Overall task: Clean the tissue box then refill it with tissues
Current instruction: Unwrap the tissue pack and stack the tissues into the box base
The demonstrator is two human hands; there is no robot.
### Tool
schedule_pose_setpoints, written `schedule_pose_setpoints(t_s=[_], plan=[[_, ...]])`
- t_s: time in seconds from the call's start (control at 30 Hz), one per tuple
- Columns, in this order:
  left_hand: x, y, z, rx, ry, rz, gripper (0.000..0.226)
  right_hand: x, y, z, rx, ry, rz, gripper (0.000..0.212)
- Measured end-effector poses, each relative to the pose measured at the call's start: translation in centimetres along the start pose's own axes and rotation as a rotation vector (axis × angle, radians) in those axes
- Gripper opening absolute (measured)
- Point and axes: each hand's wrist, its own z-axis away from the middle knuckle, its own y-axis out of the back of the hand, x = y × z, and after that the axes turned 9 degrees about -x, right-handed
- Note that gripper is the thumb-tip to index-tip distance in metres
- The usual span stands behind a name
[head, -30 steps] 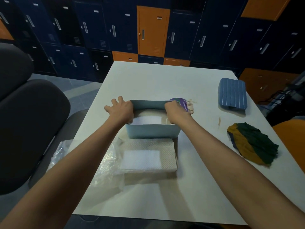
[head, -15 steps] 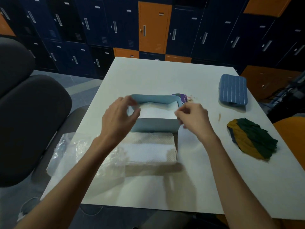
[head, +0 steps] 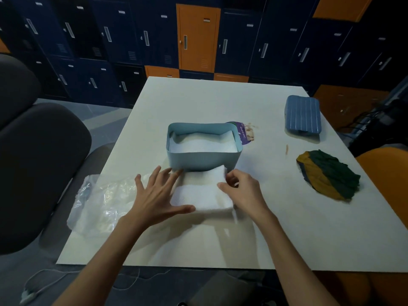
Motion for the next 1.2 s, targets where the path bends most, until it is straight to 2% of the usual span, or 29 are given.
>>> schedule_pose_setpoints(t_s=[0.17,0.27,0.37,0.47,0.53,0.6,0.7,0.77,0.87,0.93,1.03,1.2], plan=[[-0.1,-0.3,0.0,-0.005,-0.027,-0.013,0.13,0.2,-0.2,0.1,-0.111,-0.08,-0.009,0.027],[-0.3,-0.3,-0.2,-0.014,-0.017,-0.023,0.134,-0.2,0.3,0.4,-0.082,-0.065,-0.004,0.026],[-0.4,-0.2,-0.1,-0.006,-0.01,-0.018,0.138,-1.1,1.5,0.8,-0.004,0.028,-0.038,0.025],[-0.2,0.2,0.2,0.019,-0.015,0.032,0.137,-1.5,2.5,0.5,0.108,0.029,-0.252,0.02],[0.0,0.3,0.2,0.021,-0.018,0.068,0.135,-1.4,2.7,0.2,-0.006,-0.043,-0.501,0.014],[0.0,0.3,0.2,0.009,-0.018,0.072,0.133,-0.9,2.2,0.2,-0.159,-0.109,-0.535,0.006],[-0.1,0.4,0.2,0.005,-0.015,0.076,0.131,-0.6,2.7,0.1,-0.097,-0.042,-0.477,0.009],[0.0,0.6,0.4,0.007,-0.013,0.077,0.131,-0.9,3.5,0.0,-0.055,0.021,-0.646,0.013],[0.2,0.7,0.5,0.027,-0.028,0.099,0.13,-1.2,4.0,0.1,-0.16,0.003,-0.843,0.019],[0.5,0.9,0.6,0.033,-0.041,0.114,0.13,-1.2,3.7,0.2,-0.192,-0.022,-0.778,0.02],[1.7,1.5,1.1,0.064,-0.082,0.144,0.126,-1.1,4.0,0.5,-0.117,0.062,-0.631,0.017],[4.6,5.4,1.1,0.15,-0.25,0.406,0.112,-1.6,6.4,1.9,-0.114,0.226,-0.466,0.024]])
